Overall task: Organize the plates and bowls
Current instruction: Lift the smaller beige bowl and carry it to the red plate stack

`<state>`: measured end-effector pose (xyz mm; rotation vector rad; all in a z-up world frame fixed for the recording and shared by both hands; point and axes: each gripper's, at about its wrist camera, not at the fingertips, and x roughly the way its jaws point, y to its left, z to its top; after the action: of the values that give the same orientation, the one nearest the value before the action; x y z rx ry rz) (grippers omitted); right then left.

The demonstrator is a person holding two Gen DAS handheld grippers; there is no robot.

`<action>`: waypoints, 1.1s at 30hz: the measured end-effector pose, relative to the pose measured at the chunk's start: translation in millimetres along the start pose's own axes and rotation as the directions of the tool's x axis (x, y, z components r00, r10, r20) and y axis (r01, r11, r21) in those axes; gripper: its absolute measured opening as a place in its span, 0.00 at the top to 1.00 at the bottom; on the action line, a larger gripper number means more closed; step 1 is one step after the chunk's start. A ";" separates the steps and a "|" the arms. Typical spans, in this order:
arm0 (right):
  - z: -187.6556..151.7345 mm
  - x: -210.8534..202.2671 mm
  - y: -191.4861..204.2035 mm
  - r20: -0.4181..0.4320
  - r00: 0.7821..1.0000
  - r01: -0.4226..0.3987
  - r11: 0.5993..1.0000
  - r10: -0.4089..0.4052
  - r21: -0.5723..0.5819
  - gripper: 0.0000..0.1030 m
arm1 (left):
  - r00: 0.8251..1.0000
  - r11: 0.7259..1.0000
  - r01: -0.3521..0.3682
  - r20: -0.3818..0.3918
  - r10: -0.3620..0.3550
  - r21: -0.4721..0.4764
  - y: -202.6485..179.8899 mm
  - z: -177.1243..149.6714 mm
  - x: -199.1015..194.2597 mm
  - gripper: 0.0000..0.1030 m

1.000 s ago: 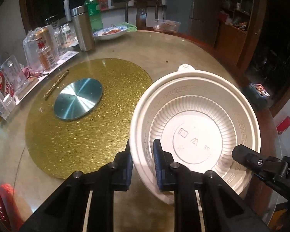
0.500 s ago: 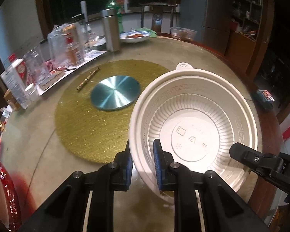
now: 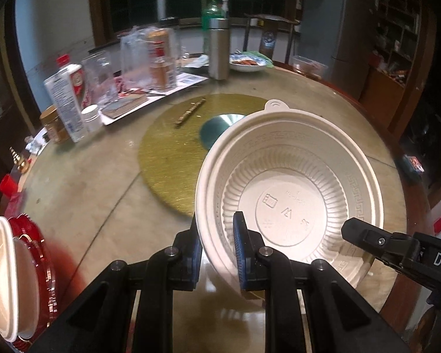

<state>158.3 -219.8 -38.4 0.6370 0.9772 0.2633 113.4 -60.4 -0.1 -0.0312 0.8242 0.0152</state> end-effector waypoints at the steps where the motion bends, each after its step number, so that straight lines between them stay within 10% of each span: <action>1: -2.2 0.9 4.8 -0.003 1.000 -0.003 1.000 0.003 -0.010 0.86 | 1.000 1.000 -0.003 0.006 0.003 -0.007 4.5 -1.1 -3.3 0.82; 33: -81.7 34.5 201.9 -0.164 0.967 -0.242 0.894 0.192 -0.377 0.86 | 0.960 0.934 -0.145 0.181 0.212 -0.325 183.3 -38.8 -120.0 0.82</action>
<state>123.2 -12.6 28.7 0.3590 0.9347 0.6890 -1.3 121.3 57.7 -0.2462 0.6000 0.3172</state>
